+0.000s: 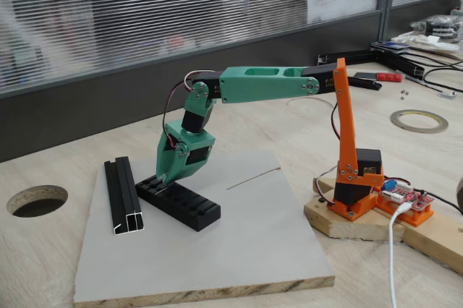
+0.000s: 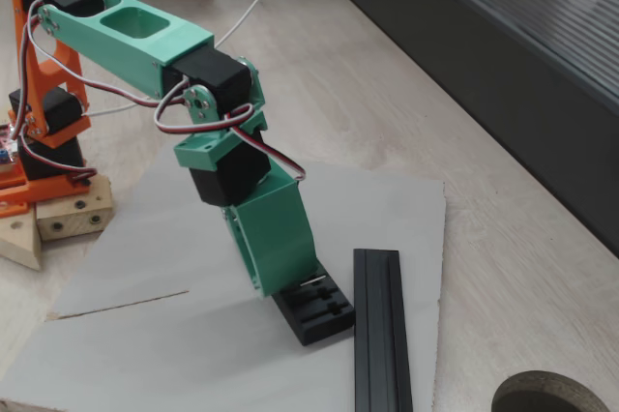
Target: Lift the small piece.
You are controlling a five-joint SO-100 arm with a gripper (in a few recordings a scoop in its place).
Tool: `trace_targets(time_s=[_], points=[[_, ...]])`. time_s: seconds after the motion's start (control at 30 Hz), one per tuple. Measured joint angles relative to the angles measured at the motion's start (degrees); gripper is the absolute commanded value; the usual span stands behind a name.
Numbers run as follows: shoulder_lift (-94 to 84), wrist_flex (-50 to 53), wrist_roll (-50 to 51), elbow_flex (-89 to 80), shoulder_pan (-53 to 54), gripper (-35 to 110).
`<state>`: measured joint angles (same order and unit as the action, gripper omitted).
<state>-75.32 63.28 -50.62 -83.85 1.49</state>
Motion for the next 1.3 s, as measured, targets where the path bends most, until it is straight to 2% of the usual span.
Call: trace_targets(time_s=[0.73, 0.87, 1.3], points=[[-3.6, 0.4, 0.1, 0.0, 0.5, 6], [-3.7, 0.4, 0.1, 0.0, 3.4, 6], [-14.0, 0.4, 0.1, 0.0, 3.8, 5]])
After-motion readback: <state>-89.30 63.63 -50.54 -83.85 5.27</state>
